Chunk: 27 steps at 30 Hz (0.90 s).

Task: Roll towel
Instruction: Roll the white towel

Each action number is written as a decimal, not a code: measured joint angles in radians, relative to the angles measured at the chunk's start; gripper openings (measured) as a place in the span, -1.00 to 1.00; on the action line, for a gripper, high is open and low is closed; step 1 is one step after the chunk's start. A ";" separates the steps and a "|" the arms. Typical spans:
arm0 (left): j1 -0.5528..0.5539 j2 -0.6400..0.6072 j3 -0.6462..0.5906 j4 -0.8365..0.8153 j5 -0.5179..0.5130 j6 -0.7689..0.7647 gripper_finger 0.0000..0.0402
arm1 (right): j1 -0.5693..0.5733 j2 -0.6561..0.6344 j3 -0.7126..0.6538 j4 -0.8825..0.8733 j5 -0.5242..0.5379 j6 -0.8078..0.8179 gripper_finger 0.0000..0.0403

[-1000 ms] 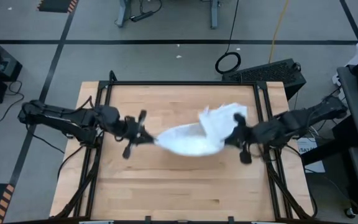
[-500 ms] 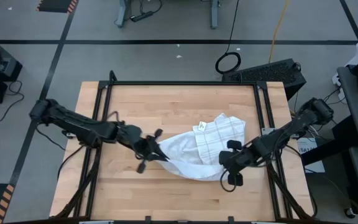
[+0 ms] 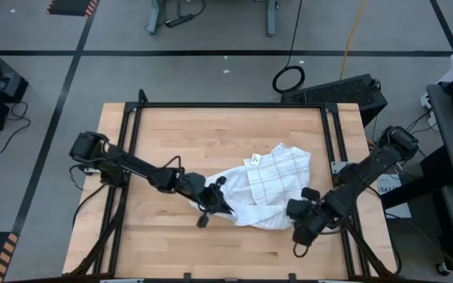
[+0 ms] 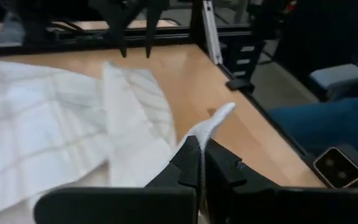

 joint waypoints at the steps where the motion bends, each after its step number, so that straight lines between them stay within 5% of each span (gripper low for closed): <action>1: -0.006 0.012 0.000 0.006 0.014 -0.002 -0.96 | 0.006 0.000 0.000 0.018 0.075 0.011 -0.20; 5: -0.048 0.042 0.000 -0.004 0.035 -0.046 -0.96 | -0.027 0.000 0.000 0.068 0.452 0.085 -0.13; 8: -0.086 0.051 0.000 -0.023 0.038 -0.053 -0.96 | -0.127 0.000 0.000 0.093 0.583 0.059 -0.15; 14: -0.149 0.052 0.000 -0.059 0.038 -0.054 -0.96 | -0.368 0.032 -0.020 0.256 0.556 -0.071 -0.19; 18: -0.179 0.052 0.000 -0.060 0.038 -0.053 -0.96 | -0.481 0.092 -0.039 0.433 0.419 -0.198 -0.19; 27: -0.193 0.052 0.000 -0.079 0.018 -0.051 -0.96 | -0.571 0.323 -0.052 0.610 0.257 -0.168 -0.20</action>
